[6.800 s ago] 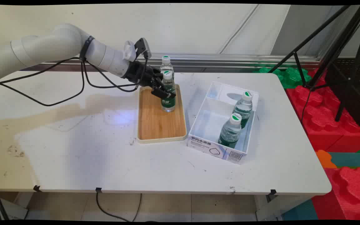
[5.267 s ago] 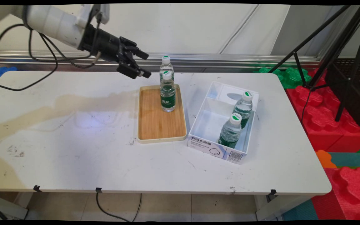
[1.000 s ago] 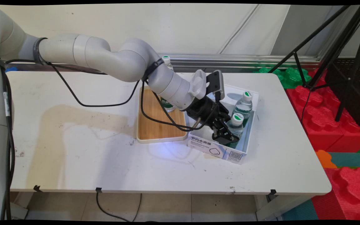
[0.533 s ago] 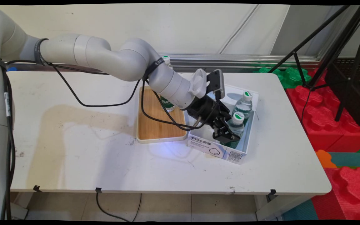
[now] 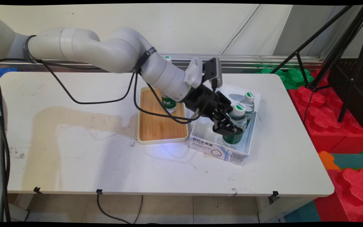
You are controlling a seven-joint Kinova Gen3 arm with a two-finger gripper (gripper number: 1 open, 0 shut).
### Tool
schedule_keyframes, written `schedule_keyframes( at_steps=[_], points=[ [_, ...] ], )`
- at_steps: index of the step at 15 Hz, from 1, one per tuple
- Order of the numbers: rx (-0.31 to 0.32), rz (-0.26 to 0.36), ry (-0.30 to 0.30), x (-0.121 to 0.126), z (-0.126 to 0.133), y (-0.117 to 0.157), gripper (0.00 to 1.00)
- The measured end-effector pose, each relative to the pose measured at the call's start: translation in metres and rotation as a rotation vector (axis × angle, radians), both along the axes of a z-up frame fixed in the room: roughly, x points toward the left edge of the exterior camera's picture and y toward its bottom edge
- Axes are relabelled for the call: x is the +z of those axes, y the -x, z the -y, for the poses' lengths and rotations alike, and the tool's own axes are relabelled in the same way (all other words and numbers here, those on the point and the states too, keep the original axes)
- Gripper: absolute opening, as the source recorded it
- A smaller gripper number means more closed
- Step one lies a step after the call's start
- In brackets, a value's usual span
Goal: Place the picked object on the tray
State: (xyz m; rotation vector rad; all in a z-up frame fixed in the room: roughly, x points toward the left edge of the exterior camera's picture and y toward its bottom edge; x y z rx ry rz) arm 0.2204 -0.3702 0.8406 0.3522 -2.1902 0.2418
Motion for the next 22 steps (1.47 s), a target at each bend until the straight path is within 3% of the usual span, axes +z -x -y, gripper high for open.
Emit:
schedule_keyframes(
  at_steps=[14,22],
  points=[
    [0.025,-0.070,0.038,0.080,-0.034,-0.071,0.00],
    [0.063,-0.052,0.028,0.115,-0.051,-0.136,0.00]
  ],
)
